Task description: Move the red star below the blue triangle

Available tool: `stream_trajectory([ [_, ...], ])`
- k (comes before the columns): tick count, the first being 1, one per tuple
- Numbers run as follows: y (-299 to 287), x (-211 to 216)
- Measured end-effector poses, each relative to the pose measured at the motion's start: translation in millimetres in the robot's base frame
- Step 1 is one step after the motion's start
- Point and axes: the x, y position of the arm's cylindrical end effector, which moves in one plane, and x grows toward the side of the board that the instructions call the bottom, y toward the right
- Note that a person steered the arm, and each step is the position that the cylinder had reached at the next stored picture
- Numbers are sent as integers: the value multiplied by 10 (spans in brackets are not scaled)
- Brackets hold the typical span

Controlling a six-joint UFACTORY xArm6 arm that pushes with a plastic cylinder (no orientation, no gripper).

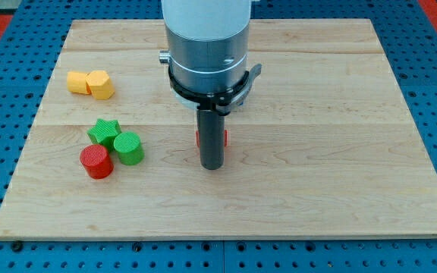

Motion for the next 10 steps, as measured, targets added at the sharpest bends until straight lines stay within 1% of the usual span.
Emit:
stream_trajectory([
  [2, -148, -38],
  [3, -41, -118],
  [4, -381, -300],
  [5, -551, -302],
  [6, -495, -286],
  [7, -312, -286],
  [9, -204, -286],
  [10, -625, -581],
])
